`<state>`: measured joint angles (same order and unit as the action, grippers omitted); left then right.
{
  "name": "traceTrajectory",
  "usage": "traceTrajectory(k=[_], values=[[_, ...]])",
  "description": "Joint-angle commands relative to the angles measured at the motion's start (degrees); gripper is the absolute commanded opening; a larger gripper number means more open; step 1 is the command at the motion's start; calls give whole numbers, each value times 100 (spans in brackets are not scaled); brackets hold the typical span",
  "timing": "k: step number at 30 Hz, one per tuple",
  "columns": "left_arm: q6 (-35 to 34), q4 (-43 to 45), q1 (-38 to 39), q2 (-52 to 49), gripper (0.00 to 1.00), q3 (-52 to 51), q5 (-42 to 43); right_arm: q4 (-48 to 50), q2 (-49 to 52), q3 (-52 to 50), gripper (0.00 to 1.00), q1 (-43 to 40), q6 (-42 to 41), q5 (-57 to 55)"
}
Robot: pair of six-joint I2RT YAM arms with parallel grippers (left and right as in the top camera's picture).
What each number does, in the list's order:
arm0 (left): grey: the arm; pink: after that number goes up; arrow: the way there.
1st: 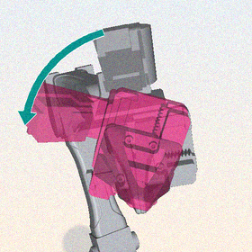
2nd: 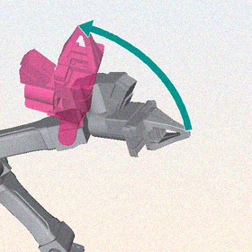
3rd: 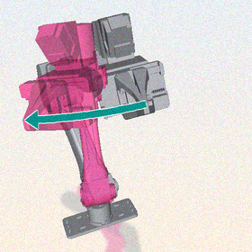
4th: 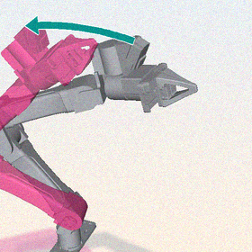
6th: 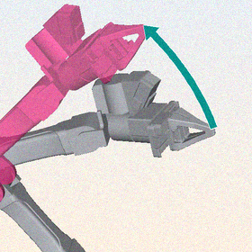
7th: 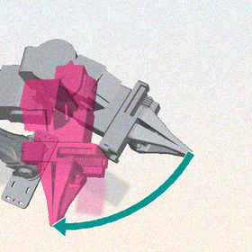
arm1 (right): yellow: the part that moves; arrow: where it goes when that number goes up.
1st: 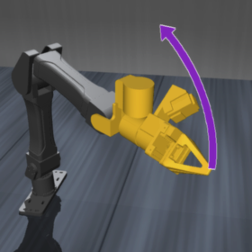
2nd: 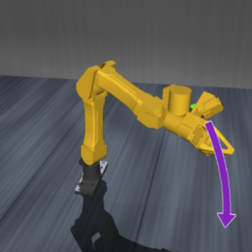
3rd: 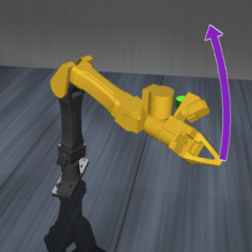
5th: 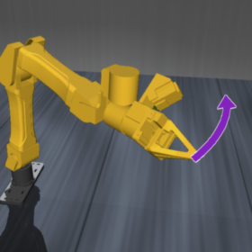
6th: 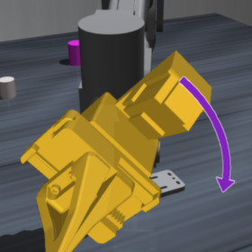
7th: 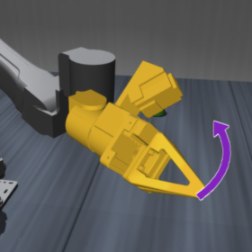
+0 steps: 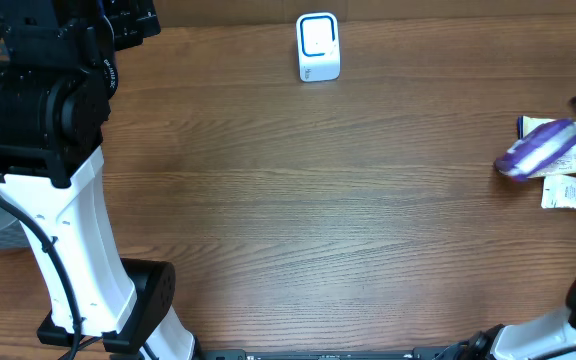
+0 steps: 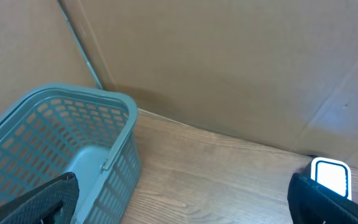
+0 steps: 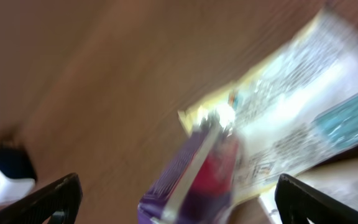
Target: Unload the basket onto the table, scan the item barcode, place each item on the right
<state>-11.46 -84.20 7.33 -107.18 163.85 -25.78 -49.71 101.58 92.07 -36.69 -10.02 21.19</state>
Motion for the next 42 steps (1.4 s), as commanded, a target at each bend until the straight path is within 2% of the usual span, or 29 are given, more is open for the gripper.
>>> traceTrajectory(k=[1,3,6,9,13,16,20,25,28,31,38,42], values=[[76,352,-57,-72,100,11,-125,133,-1054,894,100,-153,81,-605],[24,511,-57,-72,100,13,-9,354,-1421,1344,100,-153,50,-636],[13,592,-57,-72,100,13,229,918,-1893,1945,100,-118,-507,-522],[-35,1045,-57,-72,100,13,380,1569,-2258,2291,100,-85,-754,39],[138,2389,-57,-70,100,13,275,1797,-2706,2315,100,131,-758,160],[557,2898,-57,-20,100,13,273,1681,-2868,2312,100,422,-741,140],[616,2426,-59,299,100,11,275,1344,-3056,2304,100,1084,-168,70],[612,1908,-72,1252,100,-321,273,796,-3480,1871,100,2098,254,-909],[520,2055,-70,2098,100,-1088,299,807,-3971,1163,100,2592,457,-1117],[417,2492,-66,3132,100,-2382,549,1014,-4503,402,100,2811,448,-1075],[529,4061,-66,5731,100,-5958,660,1513,-5893,-1338,100,2837,428,-540],[634,5036,-66,6996,100,-7545,660,1563,-6605,-1963,100,2830,426,-201]])
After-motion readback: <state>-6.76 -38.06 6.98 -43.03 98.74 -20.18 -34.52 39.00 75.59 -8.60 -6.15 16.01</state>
